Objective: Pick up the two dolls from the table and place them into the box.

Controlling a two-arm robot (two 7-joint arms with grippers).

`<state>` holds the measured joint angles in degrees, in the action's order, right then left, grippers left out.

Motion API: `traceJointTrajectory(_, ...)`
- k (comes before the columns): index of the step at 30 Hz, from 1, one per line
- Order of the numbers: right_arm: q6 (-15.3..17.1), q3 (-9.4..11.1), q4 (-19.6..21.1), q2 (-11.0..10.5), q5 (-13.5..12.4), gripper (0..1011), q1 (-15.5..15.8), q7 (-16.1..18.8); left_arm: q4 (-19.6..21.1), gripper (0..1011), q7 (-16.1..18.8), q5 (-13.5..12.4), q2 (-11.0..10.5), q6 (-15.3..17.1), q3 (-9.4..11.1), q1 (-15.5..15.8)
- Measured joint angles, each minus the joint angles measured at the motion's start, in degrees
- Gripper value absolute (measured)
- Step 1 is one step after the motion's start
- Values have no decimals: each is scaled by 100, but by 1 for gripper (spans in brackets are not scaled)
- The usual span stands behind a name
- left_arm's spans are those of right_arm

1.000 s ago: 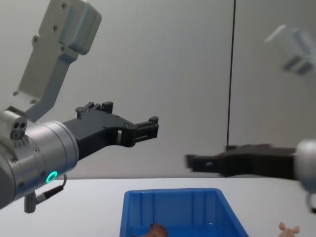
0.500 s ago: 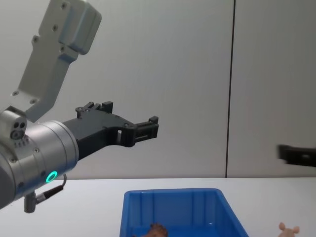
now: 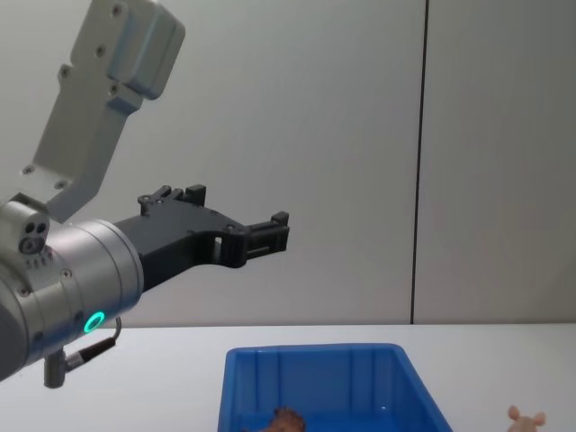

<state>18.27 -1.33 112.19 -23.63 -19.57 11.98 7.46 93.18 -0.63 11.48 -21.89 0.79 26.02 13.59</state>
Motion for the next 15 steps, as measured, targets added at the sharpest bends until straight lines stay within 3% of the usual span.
traceJointTrajectory(15,111,-218,-285,84,15,1001,-186,475,0,1001,0,0,0,0,0,0)
